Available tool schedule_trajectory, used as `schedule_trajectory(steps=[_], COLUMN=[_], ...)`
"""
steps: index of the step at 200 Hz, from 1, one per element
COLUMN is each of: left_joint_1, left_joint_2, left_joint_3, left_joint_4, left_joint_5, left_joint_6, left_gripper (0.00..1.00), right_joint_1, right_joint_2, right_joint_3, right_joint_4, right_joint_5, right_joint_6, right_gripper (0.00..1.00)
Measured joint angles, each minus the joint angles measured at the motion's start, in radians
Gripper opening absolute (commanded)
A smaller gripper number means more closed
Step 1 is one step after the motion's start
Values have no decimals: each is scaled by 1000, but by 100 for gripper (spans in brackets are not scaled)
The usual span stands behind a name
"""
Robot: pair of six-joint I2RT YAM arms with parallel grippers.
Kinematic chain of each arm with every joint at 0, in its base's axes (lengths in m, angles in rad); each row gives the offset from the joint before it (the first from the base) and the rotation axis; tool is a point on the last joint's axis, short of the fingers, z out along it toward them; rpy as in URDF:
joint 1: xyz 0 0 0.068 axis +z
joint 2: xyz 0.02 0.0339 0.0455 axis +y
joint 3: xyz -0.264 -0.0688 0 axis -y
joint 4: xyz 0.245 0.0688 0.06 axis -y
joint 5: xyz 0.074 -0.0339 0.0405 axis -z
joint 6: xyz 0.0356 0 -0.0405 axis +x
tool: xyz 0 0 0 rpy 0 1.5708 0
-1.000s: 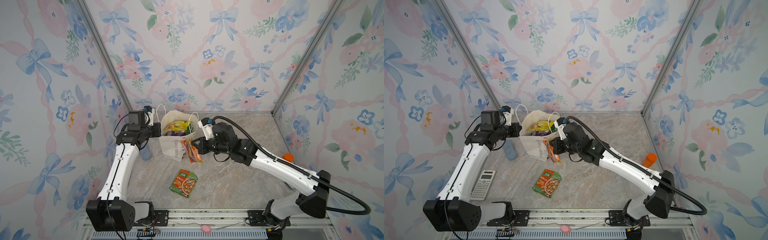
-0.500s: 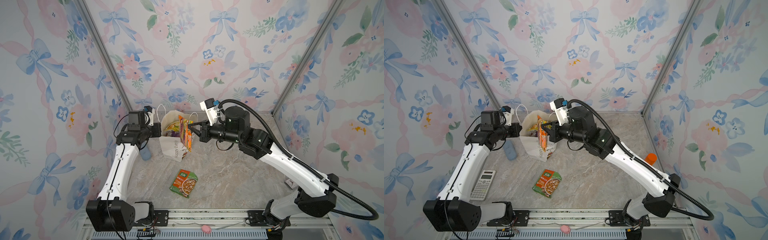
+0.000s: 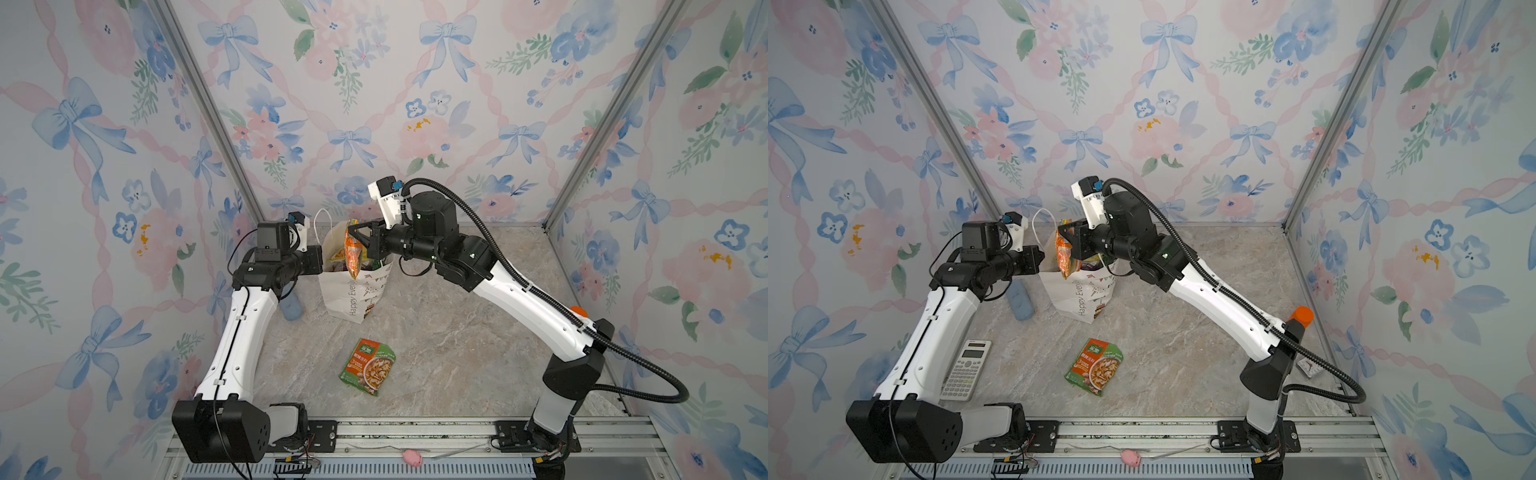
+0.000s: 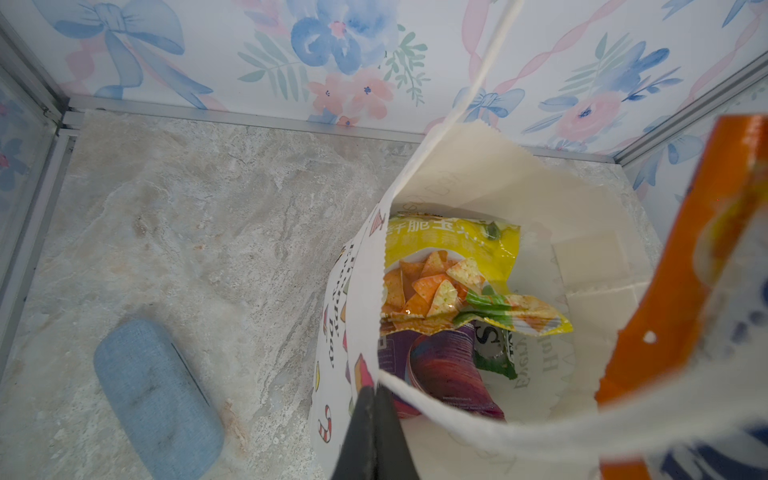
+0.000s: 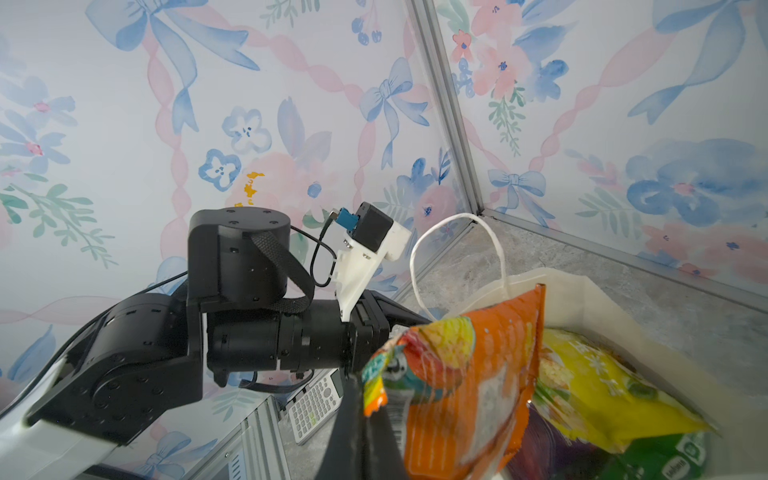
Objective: Place the snacks into the paper bag
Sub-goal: Pick up the snack from the bottom-left of the table, then place the snack in the paper bag.
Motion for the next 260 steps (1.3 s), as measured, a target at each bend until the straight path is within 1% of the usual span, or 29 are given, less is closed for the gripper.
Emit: schedule_trajectory(steps=[47,77,132,176,229,260], left_joint_1=[0,0,0,0,0,0], left_joint_2=[0,0,0,0,0,0], left_joint_3=[0,0,0,0,0,0], left_joint_4=[0,0,0,0,0,-5], left_joint_5=[8,10,10,10,10,10], left_joint_6=[0,0,0,0,0,0], left_gripper=[0,0,0,0,0,0], right_joint_1=[-19,-47,-80,-83,-83,-88], right_joint_2=[143,206,233,239,291,314], right_joint_3=[213,293,296,293,294,295], right_joint_4=[-72,-113,-155,-153,-153,-190], right_joint_5=[-7,-8,-24,-58,-117,-111], right_joint_6=[-24,-29,-28,-6,40,46], right_gripper=[0,0,0,0,0,0])
